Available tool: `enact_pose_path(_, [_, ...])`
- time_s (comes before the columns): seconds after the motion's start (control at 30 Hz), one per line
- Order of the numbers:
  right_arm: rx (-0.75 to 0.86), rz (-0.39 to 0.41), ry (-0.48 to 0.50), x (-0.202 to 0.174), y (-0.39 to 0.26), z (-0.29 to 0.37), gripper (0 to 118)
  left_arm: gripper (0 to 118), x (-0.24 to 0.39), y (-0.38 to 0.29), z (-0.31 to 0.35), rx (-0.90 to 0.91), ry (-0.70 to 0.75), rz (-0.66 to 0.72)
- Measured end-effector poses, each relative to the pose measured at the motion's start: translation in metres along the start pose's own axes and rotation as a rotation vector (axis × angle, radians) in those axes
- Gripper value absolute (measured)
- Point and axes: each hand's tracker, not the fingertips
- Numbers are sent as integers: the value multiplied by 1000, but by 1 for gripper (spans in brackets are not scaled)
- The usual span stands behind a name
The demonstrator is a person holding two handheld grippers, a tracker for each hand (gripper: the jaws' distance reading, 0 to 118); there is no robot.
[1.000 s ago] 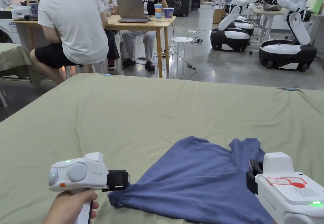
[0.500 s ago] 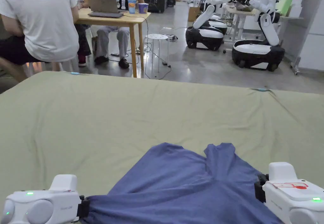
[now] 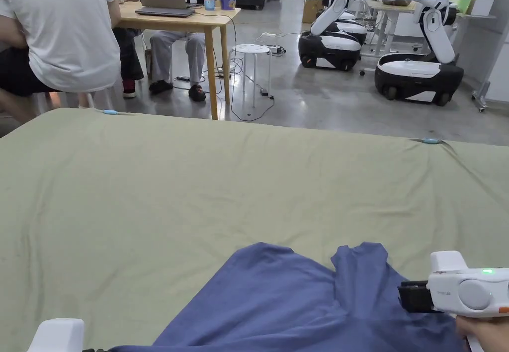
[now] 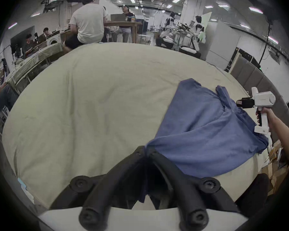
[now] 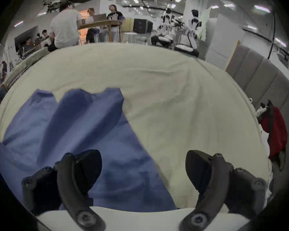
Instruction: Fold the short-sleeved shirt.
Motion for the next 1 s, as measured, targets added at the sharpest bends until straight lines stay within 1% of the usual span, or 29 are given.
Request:
enact_pose_path(0.03, [-45,-5,-15,-3,-5,-5,104,0,1,0,-2,-3,1,0])
enact_pose_path(0.07, [-90,-25,6,-5,-11,-8,88,0,0,1,-5,-11,1,-3])
enact_pose_path(0.1, [-69,-81,83,-5,-16,-5,70,0,1,1,-6,-12,4,-3])
enact_pose_path(0.13, [-6,-122,77,-6,-18,7,56,0,1,2,-8,-17,4,-5])
enact_pose_path(0.17, [11,-108,14,-11,-19,15,22,0,2,2,-10,-27,2,-5])
enact_pose_path(0.2, [8,-94,30,-14,-21,20,3,0,1,3,-12,-35,1,-3])
enact_pose_path(0.3, [44,-70,43,-25,-25,54,3,0,6,7,-13,-33,0,-5])
enact_pose_path(0.37, [129,-43,15,-30,-23,86,3,0,4,13,-14,-15,5,-15])
enact_pose_path(0.43, [199,-36,26,-30,-17,121,3,0,9,22,-12,6,15,-59])
enact_pose_path(0.5, [279,-4,7,-32,-10,159,3,0,9,34,-7,37,8,-52])
enact_pose_path(0.57, [363,47,-35,-34,-1,202,3,0,17,55,3,118,38,-69])
enact_pose_path(0.67, [503,125,-140,-34,16,259,3,0,38,91,23,227,106,-148])
enact_pose_path(0.7, [529,136,-164,-32,23,274,3,0,43,104,30,260,118,-161])
enact_pose_path(0.77, [581,122,-192,-23,41,306,3,0,55,137,44,322,151,-191])
enact_pose_path(0.83, [628,110,-222,-13,63,329,3,0,66,168,56,379,197,-259])
enact_pose_path(0.93, [702,102,-298,2,100,359,3,0,79,217,81,459,231,-247])
enact_pose_path(1.0, [730,80,-301,12,123,375,3,0,84,249,91,493,262,-254])
